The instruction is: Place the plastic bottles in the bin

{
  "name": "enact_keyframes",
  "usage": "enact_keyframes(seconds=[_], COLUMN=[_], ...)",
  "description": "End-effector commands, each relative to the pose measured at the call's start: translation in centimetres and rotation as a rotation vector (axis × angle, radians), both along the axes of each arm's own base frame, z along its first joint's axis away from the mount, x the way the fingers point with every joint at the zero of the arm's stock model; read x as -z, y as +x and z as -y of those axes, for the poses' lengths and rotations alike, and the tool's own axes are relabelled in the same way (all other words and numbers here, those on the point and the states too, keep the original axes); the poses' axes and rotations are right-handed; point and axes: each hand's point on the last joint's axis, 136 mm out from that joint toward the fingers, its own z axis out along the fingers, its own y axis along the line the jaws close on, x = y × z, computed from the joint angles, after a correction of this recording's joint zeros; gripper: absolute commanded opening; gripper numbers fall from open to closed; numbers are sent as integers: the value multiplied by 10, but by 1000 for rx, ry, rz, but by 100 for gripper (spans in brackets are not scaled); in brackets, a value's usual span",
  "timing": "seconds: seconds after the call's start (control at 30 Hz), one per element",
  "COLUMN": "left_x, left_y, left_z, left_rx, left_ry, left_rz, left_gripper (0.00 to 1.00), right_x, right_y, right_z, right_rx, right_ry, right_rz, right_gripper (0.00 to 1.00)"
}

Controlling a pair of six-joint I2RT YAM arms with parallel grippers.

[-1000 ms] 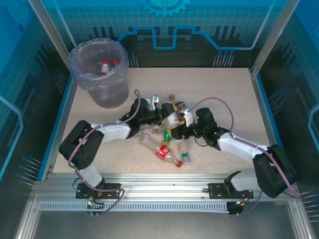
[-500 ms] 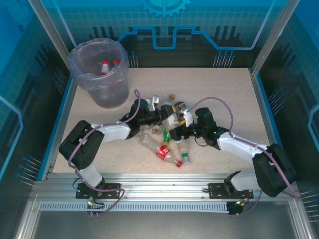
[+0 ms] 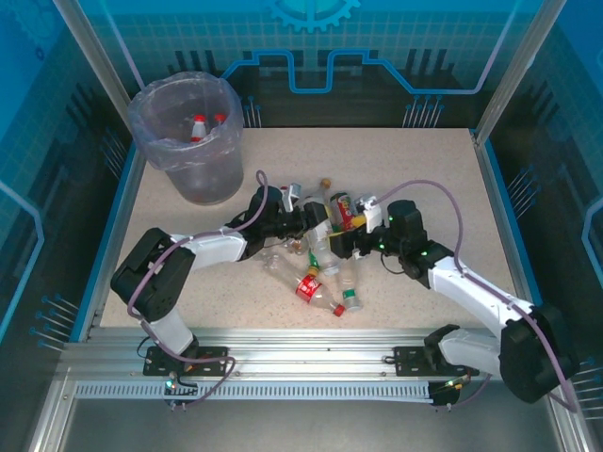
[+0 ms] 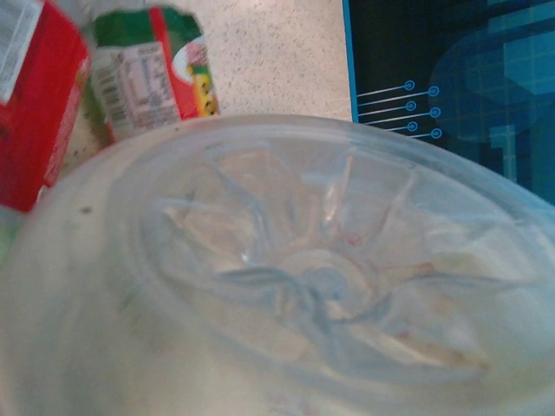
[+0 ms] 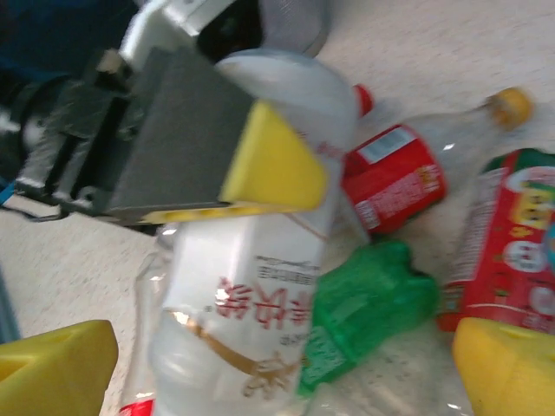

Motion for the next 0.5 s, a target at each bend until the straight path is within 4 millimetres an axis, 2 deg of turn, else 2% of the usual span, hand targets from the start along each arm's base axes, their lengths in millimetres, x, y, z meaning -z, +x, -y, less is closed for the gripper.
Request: enact_keyframes(seconds=[0.0, 0.13, 0.23, 0.33, 0.47], left_x=[-63, -109, -156, -200, -251], left_y=[12, 29, 46, 65, 91], left_z=[-4, -16, -34, -61, -120], left_rx=[21, 22, -9, -71, -212], left_ry=[61, 96, 100, 97, 136], left_rz=[187, 292, 379, 473, 576], left_gripper=[67, 66, 62, 56, 51], right_x=[9, 11, 14, 15, 14], right_y=[5, 3, 1, 1, 2], right_z=[24, 29, 33, 36, 39], right_rx=[128, 160, 176, 181, 193], right_ry=[-36, -36, -34, -55, -79], right_rz=[-36, -50, -54, -69, -80], right_gripper=[99, 95, 95, 95, 95])
